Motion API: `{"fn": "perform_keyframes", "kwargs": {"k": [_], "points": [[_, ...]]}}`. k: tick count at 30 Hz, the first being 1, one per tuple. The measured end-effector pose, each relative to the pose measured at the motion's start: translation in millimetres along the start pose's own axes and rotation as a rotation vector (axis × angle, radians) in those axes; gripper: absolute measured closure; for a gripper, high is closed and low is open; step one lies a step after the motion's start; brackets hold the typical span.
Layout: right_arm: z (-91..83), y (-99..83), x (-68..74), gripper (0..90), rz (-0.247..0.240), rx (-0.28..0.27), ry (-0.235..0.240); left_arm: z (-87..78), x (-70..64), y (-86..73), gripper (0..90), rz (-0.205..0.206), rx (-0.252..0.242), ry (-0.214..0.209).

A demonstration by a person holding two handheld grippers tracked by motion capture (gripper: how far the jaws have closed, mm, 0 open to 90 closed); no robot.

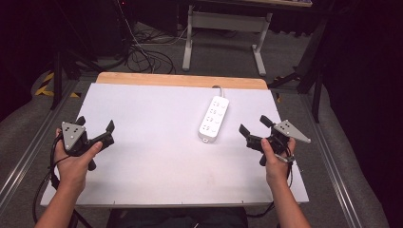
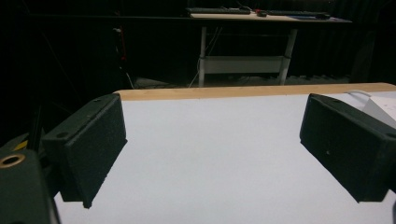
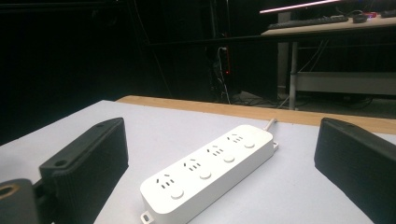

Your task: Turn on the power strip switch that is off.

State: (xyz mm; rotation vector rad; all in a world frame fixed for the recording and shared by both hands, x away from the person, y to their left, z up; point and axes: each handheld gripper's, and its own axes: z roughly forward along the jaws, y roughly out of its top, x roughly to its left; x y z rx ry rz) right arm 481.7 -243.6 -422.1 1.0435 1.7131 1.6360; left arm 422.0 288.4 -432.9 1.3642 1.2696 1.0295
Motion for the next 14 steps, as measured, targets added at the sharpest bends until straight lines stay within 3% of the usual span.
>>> {"fn": "perform_keyframes", "kwargs": {"k": [14], "points": [[2.9, -0.9, -0.1, 3.4, -0.007, 0.008, 0.004, 1.2, 0.9, -0.4, 7.7, 0.002, 0.003, 0.002]]}}
